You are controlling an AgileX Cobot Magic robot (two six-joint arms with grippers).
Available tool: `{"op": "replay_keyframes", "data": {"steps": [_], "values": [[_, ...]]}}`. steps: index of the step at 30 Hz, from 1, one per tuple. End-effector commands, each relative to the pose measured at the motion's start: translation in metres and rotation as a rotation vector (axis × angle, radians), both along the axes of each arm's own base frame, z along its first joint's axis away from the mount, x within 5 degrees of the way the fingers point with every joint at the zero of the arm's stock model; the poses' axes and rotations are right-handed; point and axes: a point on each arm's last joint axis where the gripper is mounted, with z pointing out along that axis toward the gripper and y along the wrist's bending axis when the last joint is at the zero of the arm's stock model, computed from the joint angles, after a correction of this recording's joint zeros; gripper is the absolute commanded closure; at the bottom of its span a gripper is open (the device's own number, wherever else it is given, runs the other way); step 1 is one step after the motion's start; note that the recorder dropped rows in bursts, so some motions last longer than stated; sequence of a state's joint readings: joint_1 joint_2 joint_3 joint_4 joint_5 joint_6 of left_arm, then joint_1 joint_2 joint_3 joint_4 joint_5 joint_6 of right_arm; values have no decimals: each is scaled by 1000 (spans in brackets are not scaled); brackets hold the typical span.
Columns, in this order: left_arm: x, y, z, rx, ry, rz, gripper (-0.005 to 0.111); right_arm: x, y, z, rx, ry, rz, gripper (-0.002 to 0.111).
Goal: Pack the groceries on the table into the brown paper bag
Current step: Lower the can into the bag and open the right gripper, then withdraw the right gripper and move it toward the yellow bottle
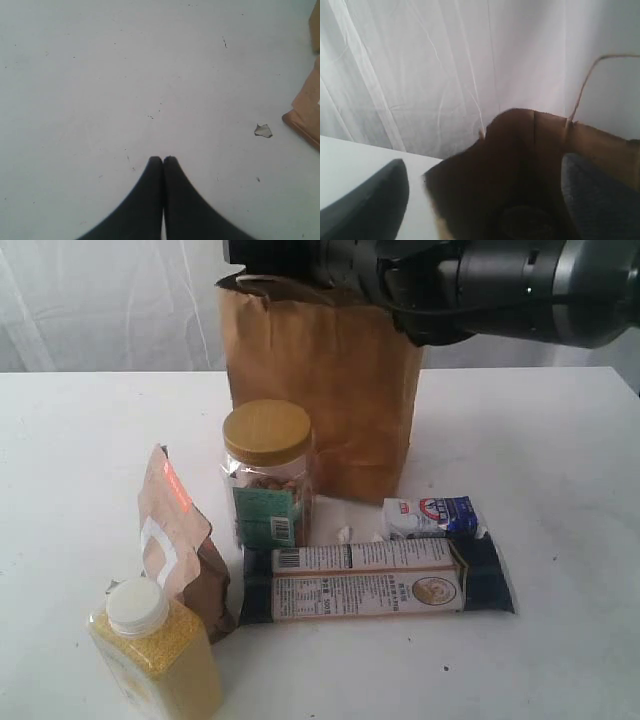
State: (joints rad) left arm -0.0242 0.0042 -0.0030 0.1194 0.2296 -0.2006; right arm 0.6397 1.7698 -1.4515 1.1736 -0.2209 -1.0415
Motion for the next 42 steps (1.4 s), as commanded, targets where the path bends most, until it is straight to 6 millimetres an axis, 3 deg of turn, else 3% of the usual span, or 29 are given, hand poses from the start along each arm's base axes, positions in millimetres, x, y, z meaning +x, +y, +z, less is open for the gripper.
{"op": "replay_keyframes", "data": {"steps": [1, 6, 16, 21, 26, 30, 34, 37, 42], "values": [[0, 0, 0, -10, -5, 0, 107, 1, -6, 8, 2, -36, -40, 31], [0, 0, 0, -10, -5, 0, 107, -1, -7, 12, 10, -45, -45, 31], [0, 0, 0, -10, -5, 0, 107, -26, 1, 32, -20, -24, 194, 31], [0, 0, 0, -10, -5, 0, 107, -39, -8, 53, -16, -76, 208, 48], [0, 0, 0, -10, -5, 0, 107, -61, -24, 69, -61, -145, 214, 84], [0, 0, 0, -10, -5, 0, 107, -81, -39, 69, -65, -142, 214, 108], [0, 0, 0, -10, -5, 0, 107, -97, -57, 65, -116, -176, 165, 108], [0, 0, 0, -10, -5, 0, 107, -105, -74, 53, -249, -234, 78, 108], [0, 0, 0, -10, -5, 0, 107, -115, -116, 27, -465, -256, -225, 108]]}}
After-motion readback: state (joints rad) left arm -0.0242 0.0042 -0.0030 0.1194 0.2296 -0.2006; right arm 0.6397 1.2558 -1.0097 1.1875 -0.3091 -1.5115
